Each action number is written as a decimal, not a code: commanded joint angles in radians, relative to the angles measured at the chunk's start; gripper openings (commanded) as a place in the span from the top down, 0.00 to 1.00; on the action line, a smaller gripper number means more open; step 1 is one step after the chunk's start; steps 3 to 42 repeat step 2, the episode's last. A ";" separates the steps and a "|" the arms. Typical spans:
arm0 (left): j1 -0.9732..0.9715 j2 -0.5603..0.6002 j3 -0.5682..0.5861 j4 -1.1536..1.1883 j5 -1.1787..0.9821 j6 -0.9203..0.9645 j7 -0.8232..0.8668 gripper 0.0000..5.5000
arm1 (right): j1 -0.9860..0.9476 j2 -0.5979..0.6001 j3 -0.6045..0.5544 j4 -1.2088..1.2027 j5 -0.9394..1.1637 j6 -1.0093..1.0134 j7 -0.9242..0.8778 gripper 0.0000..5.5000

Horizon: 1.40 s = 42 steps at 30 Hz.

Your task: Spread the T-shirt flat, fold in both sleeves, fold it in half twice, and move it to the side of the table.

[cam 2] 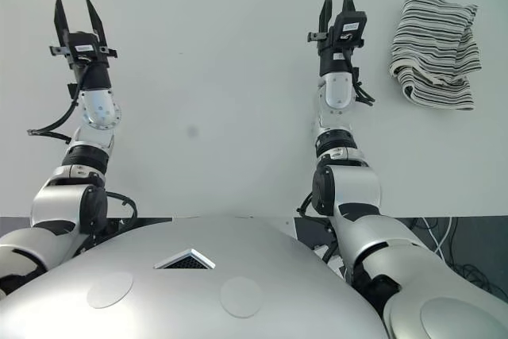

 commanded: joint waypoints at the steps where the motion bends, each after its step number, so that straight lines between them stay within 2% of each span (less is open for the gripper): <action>1: -0.061 0.018 -0.060 0.117 0.068 0.009 0.119 0.61 | -0.023 -0.018 0.038 0.045 -0.093 -0.023 -0.071 0.72; 42: -0.067 0.019 -0.063 0.130 0.063 -0.001 0.128 0.61 | -0.023 -0.022 0.050 0.048 -0.118 -0.029 -0.094 0.72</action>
